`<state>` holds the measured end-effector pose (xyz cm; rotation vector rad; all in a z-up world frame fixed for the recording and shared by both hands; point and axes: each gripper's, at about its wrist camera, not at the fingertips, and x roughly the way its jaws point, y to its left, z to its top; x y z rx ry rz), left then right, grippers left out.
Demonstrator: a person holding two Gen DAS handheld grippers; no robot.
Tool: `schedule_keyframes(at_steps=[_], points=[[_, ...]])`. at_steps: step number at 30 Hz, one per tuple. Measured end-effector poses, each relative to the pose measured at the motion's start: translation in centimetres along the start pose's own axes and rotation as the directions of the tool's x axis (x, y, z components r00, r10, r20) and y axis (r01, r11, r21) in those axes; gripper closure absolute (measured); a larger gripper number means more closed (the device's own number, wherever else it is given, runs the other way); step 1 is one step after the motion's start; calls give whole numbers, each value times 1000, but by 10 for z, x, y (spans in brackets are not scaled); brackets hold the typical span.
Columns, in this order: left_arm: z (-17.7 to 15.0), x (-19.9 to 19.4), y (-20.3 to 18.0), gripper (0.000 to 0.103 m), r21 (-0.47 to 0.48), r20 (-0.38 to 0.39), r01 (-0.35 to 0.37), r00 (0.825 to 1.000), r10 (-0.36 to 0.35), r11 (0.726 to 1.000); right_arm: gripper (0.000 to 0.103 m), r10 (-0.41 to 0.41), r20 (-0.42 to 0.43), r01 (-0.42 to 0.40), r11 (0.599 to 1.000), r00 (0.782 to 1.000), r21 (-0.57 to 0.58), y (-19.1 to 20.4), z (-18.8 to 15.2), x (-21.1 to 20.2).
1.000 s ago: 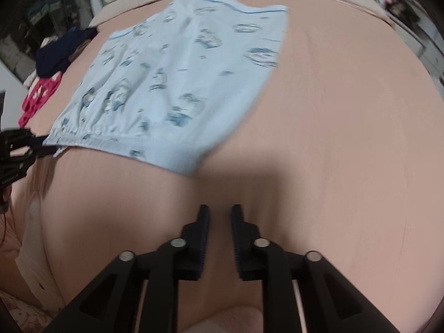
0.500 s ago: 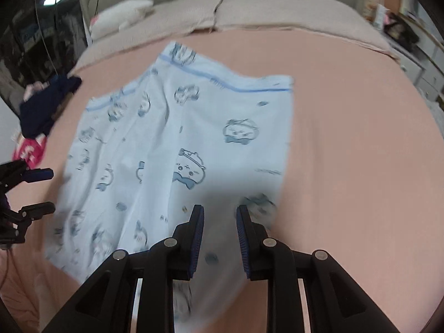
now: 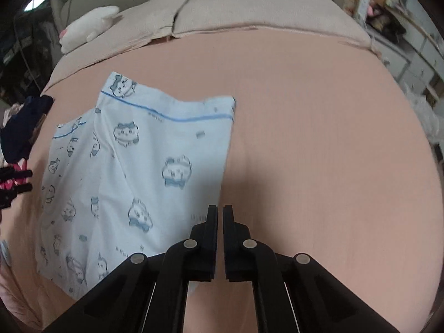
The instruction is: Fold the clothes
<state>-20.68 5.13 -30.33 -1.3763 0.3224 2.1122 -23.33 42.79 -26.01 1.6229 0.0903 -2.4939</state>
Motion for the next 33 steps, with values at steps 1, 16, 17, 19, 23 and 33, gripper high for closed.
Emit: schedule_keyframes(at_steps=[1,16,17,19,23,33], points=[[11,9,-2,65,17,14,-4,1000,3,1000,102,-13,13,13,999,1000,-48,11,10,7],[23,-2,62,65,-55,62,-211,975,215,976,103,-253,20,251,966,967,67,-38,40,36],[31,0,58,65,-54,78,-176,981,180,983,101,-193,44,190,980,980,52,-28,45,30],[45,11,46,65,-21,84,-113,990,114,993,101,-97,66,100,994,993,-47,9,55,36],[60,52,26,65,65,2,-96,995,96,993,102,-142,-5,139,972,990,-192,55,49,74],[75,19,64,64,0,76,-169,983,168,986,103,-262,18,261,964,965,44,-27,55,60]])
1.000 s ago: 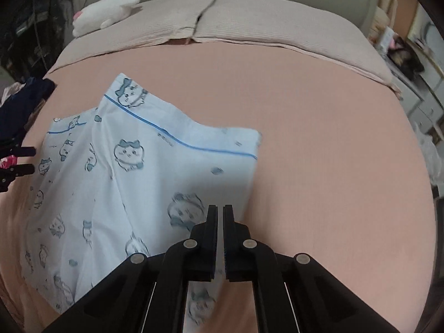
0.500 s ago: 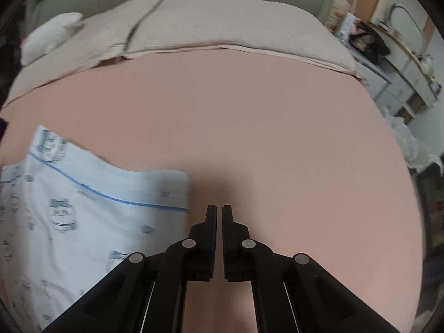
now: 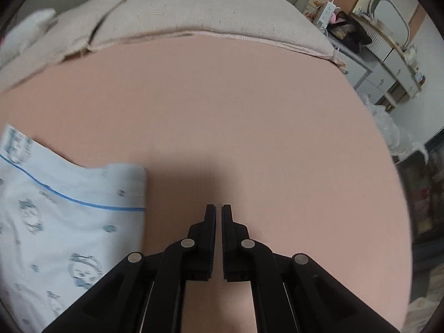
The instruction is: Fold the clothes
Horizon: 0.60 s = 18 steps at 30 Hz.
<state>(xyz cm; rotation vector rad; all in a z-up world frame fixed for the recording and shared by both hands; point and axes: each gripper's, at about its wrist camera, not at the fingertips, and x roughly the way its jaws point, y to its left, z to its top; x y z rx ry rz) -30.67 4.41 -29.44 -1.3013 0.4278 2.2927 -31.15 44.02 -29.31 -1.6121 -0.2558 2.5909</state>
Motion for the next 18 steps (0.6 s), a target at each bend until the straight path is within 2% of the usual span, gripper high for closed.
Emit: schedule_keyframes(at_steps=[2,4,5,6,7,8,10,11,13,15,18], points=[[5,4,-24,64,30,16,118,993,-119,993,100,107,39,-106,994,994,-9,12,1,-15],[9,14,-48,64,44,6,222,975,-223,974,100,188,21,-184,976,982,-120,54,-5,-22],[10,22,-59,64,46,-9,264,965,-264,963,100,206,9,-202,967,979,-156,73,-12,-19],[11,31,-69,64,57,-31,268,963,-267,962,100,223,-5,-220,956,975,-192,92,-19,-16],[12,40,-78,64,93,-51,241,970,-237,966,100,237,-17,-235,945,971,-226,111,-25,-12],[12,48,-85,64,125,-66,215,976,-208,969,100,215,-22,-214,946,976,-244,119,-27,-7],[12,51,-76,63,142,-52,177,984,-171,974,100,177,-20,-176,947,984,-268,128,-31,1],[12,52,-71,63,145,-45,156,987,-151,977,95,172,-5,-167,949,985,-267,124,-31,2],[12,49,-49,64,90,-39,91,995,-88,992,95,43,28,-35,969,999,-243,105,-29,8],[11,47,-28,64,45,-44,67,997,-65,997,93,13,22,-10,990,1000,-139,61,-26,15],[17,37,-10,65,11,-28,40,999,-40,999,93,-125,44,129,988,991,-82,30,-11,15]])
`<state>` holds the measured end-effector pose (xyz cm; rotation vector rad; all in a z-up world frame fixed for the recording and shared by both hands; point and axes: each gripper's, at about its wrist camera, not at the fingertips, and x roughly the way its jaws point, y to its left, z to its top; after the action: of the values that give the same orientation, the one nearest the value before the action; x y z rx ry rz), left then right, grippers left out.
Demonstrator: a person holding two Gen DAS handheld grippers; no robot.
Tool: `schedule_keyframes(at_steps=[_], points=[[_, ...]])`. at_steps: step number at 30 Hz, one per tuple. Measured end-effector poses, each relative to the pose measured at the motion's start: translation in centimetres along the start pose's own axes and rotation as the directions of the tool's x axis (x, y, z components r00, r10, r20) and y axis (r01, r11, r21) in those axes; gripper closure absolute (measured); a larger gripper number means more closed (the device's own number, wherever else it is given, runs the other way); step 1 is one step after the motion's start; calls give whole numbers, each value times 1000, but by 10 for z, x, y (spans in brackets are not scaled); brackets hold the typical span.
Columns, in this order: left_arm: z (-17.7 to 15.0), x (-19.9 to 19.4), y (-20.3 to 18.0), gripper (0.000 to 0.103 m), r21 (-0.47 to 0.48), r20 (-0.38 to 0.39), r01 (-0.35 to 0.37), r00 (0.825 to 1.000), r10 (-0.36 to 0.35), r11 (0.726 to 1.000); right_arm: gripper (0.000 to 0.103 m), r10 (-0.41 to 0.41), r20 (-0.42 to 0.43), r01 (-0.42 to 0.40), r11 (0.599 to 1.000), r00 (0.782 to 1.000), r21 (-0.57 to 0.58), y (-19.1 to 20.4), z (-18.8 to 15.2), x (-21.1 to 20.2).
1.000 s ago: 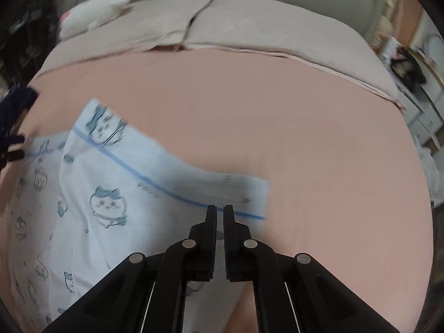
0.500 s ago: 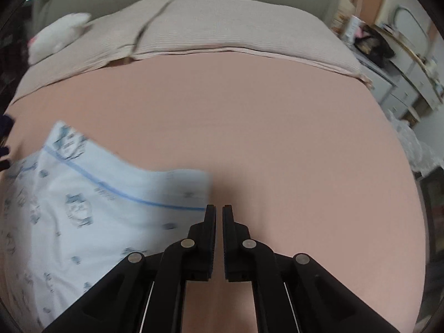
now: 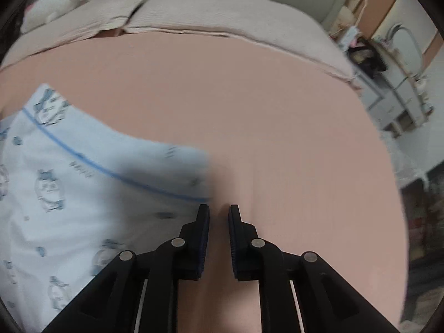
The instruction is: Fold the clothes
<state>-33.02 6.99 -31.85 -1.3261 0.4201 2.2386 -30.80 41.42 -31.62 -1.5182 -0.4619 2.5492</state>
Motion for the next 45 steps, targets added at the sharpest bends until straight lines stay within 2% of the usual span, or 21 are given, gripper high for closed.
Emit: schedule_keyframes(at_steps=[1,4,7,11,13,15,17,19,21,23,25,27,29,32,33,36,38,39,42,43,45], points=[[6,-4,-2,65,-7,11,37,999,-37,999,93,-5,17,4,1000,1000,30,-10,3,-5],[28,-10,-28,65,23,34,161,986,-162,987,89,181,17,-181,964,983,194,-37,11,-12],[41,0,-71,66,99,31,207,977,-211,973,89,220,-33,-211,960,975,183,-22,8,1],[45,16,-113,66,169,15,224,973,-230,960,88,216,-53,-213,975,975,65,17,-2,-1],[43,21,-123,67,175,6,224,973,-229,959,86,177,-34,-176,984,984,28,30,-1,1],[44,29,-134,67,207,11,181,982,-187,962,85,162,-21,-162,987,986,10,37,0,1],[47,37,-140,67,218,19,139,989,-146,966,102,176,-17,-176,984,984,-10,42,1,-2],[50,37,-140,67,202,36,123,991,-133,972,103,121,-10,-122,991,993,-57,49,-1,-2],[50,34,-134,67,194,46,118,991,-130,974,103,76,1,-76,994,997,-73,49,-1,0],[46,28,-118,70,184,65,58,995,-71,981,103,28,0,-28,998,1000,-63,41,2,4],[43,25,-100,73,139,59,31,997,-40,990,103,-24,-18,23,999,1000,-36,22,-3,7],[46,19,-89,73,91,73,74,994,-81,993,103,46,-47,-44,998,998,40,0,-9,4],[51,13,-84,73,52,98,148,983,-153,988,103,120,-4,-119,986,993,118,-13,-8,-10],[61,12,-108,73,98,112,252,959,-262,963,101,203,34,-205,968,979,145,-7,2,-24],[64,13,-119,73,124,107,275,951,-289,953,101,205,33,-208,969,978,134,-3,2,-24],[72,33,-152,73,206,57,247,963,-263,947,101,198,22,-200,974,980,103,9,4,-18],[73,49,-161,74,235,28,129,990,-139,963,101,176,5,-175,980,984,98,12,1,-14],[74,53,-158,74,230,22,78,996,-85,970,101,150,-3,-149,983,989,105,8,-1,-13],[74,46,-141,74,156,52,35,998,-44,987,101,64,-48,-57,989,997,135,-13,-4,-10],[75,41,-135,74,137,65,42,997,-51,990,101,52,-59,-43,987,997,153,-25,-6,-8],[78,34,-124,74,79,83,145,985,-152,986,101,78,-52,-66,979,996,193,-44,-7,-7]])
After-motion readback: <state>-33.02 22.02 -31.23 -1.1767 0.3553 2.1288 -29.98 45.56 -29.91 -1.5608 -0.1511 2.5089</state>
